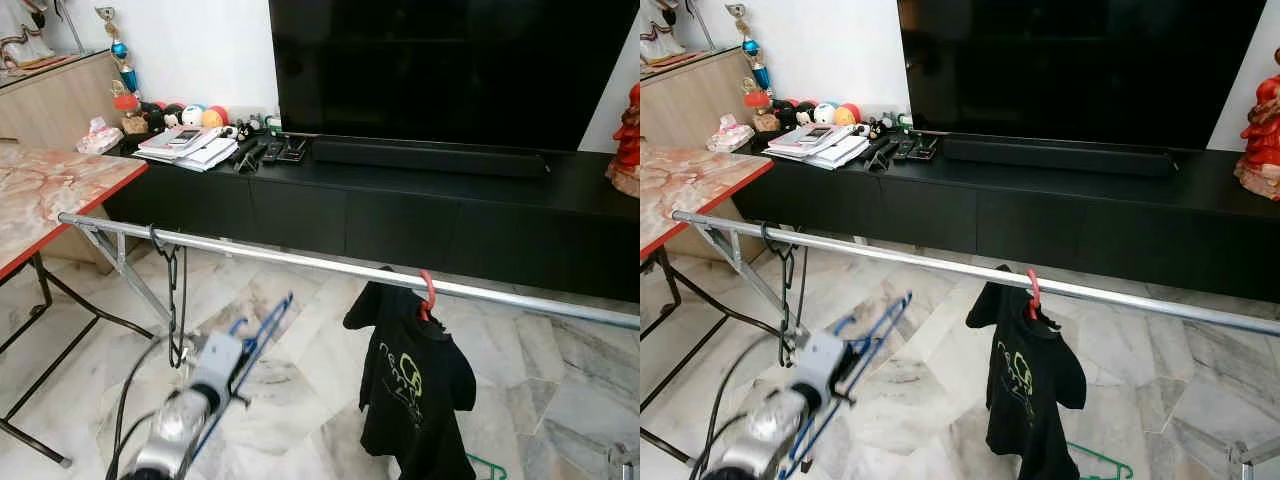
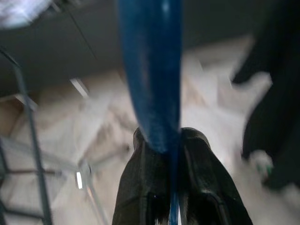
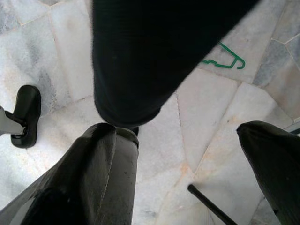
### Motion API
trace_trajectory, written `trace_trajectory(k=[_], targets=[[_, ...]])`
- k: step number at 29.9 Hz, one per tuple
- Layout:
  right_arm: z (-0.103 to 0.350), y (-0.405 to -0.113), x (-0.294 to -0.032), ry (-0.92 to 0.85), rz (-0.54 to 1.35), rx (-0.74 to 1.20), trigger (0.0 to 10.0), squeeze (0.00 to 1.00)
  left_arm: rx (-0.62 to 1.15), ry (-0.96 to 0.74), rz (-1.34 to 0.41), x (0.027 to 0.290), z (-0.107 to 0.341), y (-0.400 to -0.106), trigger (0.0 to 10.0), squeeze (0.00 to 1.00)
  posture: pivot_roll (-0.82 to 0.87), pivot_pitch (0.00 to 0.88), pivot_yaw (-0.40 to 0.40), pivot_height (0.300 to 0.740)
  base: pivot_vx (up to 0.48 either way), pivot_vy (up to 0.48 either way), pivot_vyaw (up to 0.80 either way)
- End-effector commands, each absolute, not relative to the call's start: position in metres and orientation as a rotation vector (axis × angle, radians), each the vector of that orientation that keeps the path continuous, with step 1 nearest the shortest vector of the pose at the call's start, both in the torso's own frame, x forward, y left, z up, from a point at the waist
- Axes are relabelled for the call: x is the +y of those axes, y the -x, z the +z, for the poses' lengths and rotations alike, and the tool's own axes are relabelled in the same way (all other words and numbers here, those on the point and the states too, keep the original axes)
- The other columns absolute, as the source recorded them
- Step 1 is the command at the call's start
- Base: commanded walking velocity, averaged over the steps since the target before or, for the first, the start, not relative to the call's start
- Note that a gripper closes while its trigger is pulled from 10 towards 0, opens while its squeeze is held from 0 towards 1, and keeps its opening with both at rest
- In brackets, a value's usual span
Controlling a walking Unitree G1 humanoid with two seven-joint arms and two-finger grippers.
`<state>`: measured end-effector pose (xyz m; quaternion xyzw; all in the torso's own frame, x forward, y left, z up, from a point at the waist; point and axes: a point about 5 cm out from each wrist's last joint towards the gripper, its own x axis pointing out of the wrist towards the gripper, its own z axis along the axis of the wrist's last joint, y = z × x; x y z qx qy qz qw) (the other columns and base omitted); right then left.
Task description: Hang hanger
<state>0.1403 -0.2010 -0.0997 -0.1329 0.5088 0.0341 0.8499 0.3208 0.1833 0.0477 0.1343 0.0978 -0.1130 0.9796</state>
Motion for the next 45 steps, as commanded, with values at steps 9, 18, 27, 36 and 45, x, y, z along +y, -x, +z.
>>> trace_trajectory(k=[9, 18, 27, 36, 45], targets=[[-0.1, -0.14, -0.199, 0.278, 0.079, 1.074, 10.0, 0.0, 0.116, -0.118, -0.233, 0.163, 0.087, -0.353, 10.0, 0.0, 0.0, 0.0, 0.047, 0.74, 0.0, 0.0, 0.0], [-0.1, -0.141, -0.2, 0.278, 0.074, 1.071, 10.0, 0.0, 0.098, -0.108, -0.229, 0.148, 0.118, -0.377, 10.0, 0.0, 0.0, 0.0, 0.041, 0.74, 0.0, 0.0, 0.0], [-0.099, -0.141, -0.201, 0.278, 0.069, 1.071, 10.0, 0.0, 0.155, -0.135, -0.185, 0.147, 0.134, -0.392, 10.0, 0.0, -0.01, 0.002, 0.04, 0.74, 0.0, 0.0, 0.0], [-0.1, -0.14, -0.202, 0.277, 0.065, 1.075, 10.0, 0.0, 0.244, -0.163, -0.19, 0.145, 0.135, -0.396, 10.0, 0.0, -0.03, 0.026, 0.04, 0.74, 0.0, 0.0, 0.0], [-0.101, -0.137, -0.203, 0.276, 0.062, 1.082, 10.0, 0.0, 0.321, -0.216, -0.212, 0.139, 0.124, -0.392, 10.0, 0.0, -0.03, 0.039, 0.039, 0.74, 0.0, 0.0, 0.0]])
